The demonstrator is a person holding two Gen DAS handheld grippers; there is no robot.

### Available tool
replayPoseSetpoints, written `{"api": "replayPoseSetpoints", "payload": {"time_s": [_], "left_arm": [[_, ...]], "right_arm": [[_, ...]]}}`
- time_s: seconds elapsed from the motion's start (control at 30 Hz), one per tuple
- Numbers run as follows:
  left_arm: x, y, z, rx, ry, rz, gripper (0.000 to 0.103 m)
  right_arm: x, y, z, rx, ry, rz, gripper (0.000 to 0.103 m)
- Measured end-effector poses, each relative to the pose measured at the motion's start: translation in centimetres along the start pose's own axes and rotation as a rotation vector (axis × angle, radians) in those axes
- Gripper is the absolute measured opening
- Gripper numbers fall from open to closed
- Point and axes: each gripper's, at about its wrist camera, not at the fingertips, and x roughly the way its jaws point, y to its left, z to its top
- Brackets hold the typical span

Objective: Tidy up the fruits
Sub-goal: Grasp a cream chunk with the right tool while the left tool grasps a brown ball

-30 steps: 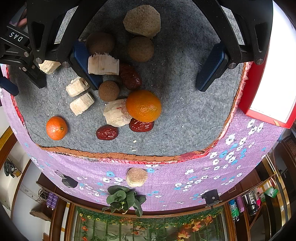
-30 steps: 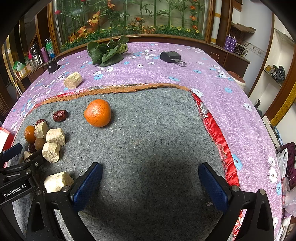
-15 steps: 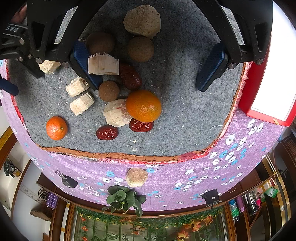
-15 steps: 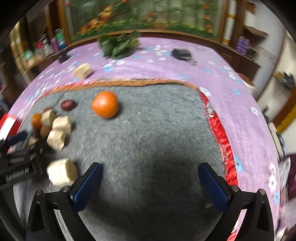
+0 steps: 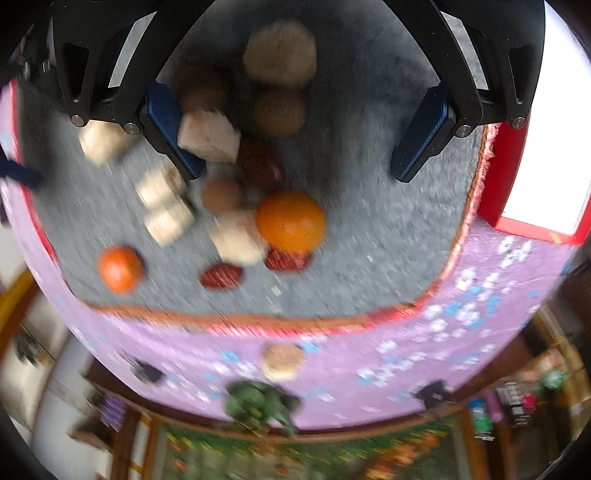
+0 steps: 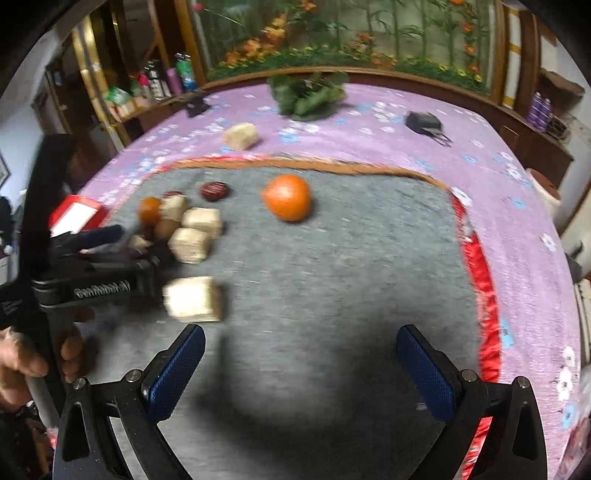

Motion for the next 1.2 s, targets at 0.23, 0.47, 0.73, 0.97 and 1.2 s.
{"api": "replayPoseSetpoints", "payload": {"time_s": [0.23,0.47,0.73,0.97,1.2], "left_arm": [[-5.6,3.4,-3.7,-0.021,-0.064,-0.008,0.103],[-8.0,4.1,-5.8,0.073,-0.096,-0.005,0.103],[-7.3,1.8,-5.3,0.141,-0.088,-0.068,0.093],[-4.8,0.0,-4.7,0.174,-0.028,-0.085,0.049],[-3.9,-0.5,-4.7,0.179,-0.017,-0.122,0.040]], "right_arm": [[0.0,4.0,1.2,-0.074,-0.007,0.021,0.102],[2.7,6.3,1.2,-0.104,0.042,-0.038,0.076],[2.0,4.5,1.1,-0.030,-0.024,0.061,0.031],[1.5,2.6,0.9,0.069,-0.060,0.188,0.027],[1.2,2.2,1.1,0.100,-0.086,0.196,0.027]]}}
